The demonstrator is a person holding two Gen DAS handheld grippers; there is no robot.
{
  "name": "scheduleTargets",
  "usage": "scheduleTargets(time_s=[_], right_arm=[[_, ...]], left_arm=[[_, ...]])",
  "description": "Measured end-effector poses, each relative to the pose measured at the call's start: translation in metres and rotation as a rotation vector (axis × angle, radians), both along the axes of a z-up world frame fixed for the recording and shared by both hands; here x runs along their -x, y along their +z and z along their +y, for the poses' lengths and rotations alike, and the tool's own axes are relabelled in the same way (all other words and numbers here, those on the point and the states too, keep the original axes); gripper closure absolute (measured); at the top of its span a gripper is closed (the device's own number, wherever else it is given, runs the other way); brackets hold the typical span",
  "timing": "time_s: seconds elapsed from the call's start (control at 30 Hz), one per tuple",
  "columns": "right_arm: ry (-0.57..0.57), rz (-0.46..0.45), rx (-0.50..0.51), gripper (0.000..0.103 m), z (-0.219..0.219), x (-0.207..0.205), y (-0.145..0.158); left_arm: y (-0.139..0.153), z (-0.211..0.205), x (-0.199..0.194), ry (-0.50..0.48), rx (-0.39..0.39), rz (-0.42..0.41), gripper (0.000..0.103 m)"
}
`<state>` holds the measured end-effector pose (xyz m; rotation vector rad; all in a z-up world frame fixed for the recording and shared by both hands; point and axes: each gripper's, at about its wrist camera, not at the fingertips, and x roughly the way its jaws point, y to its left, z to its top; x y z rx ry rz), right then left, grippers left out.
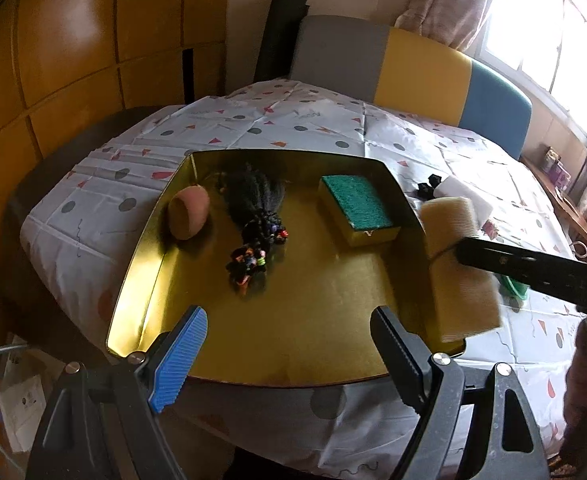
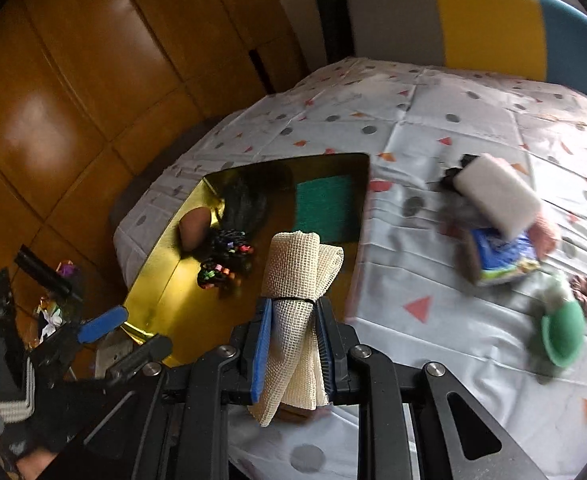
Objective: Organize soft objects
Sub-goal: 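Carry the beige loofah cloth into the gold tray and open the right tool, then move the right tool back toward the green silicone brush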
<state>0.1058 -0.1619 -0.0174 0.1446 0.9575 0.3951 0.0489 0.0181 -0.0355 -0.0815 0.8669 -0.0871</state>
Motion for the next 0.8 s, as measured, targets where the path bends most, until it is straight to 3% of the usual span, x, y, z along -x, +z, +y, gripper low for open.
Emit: scheduleTargets(time_s=[0.37, 0.53, 0.67, 0.73, 0.8], right_arm=[[-0.016, 0.079, 0.153, 0.075, 0.032, -0.038, -0.038], [-0.018, 0.042, 0.198, 0.063, 0.030, -0.030, -0.037], [-0.018, 0.015, 0.166, 0.053, 0.027, -0.024, -0.029], [-0.025, -0.005, 0.162, 0.042, 0.024, -0.019, -0.023], [-0.030, -0.018, 0.142, 0.041, 0.021, -0.015, -0.017]], left_arm=[[-0.004, 0.020, -0.003, 0.047, 0.013, 0.012, 0.018], [-0.005, 0.020, -0.005, 0.048, 0.004, 0.016, 0.018], [-0.003, 0.015, -0.004, 0.038, -0.008, 0.010, 0.018], [-0.001, 0.013, -0.002, 0.032, -0.016, 0.004, 0.018], [0.000, 0.010, -0.001, 0.027, -0.023, 0.001, 0.018]])
